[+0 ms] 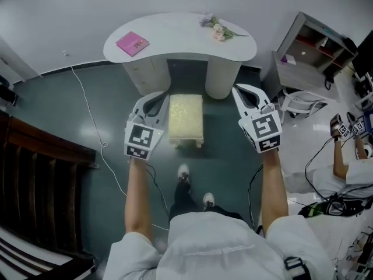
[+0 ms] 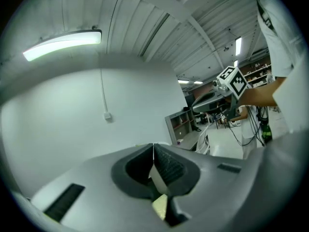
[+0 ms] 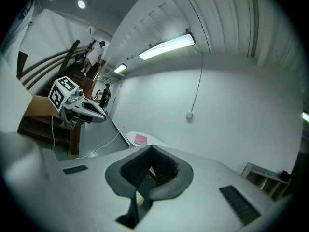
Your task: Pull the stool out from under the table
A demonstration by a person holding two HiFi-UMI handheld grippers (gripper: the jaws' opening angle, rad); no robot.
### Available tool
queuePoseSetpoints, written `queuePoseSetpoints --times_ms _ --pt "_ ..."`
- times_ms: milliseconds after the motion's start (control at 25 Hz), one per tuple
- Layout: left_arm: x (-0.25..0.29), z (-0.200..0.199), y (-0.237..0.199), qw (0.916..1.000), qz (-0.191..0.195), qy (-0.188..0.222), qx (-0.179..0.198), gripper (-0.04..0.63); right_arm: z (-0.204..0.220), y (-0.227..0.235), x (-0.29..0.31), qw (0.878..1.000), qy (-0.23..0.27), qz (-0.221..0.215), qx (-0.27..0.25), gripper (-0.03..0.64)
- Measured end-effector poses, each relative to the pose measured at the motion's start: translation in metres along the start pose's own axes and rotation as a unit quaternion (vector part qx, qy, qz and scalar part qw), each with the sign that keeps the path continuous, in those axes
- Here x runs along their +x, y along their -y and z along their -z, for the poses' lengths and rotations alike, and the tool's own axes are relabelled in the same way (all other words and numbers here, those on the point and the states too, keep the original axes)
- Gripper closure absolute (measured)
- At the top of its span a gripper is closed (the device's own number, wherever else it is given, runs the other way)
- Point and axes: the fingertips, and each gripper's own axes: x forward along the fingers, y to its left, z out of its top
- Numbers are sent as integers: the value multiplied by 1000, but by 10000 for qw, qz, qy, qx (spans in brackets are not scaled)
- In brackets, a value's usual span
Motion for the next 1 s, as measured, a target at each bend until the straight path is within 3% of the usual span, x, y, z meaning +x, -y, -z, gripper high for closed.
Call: queuePoseSetpoints --times_ms 200,520,1000 --pt "-41 -30 25 9997 -217 132 -25 577 -23 -17 -50 9997 168 -73 -170 601" --pt "-86 -68 69 9992 -246 261 178 577 -49 -34 -110 9985 432 -44 -333 601" --pt "-123 -96 95 9978 -367 483 261 577 -54 -49 -149 9973 567 -57 -469 601"
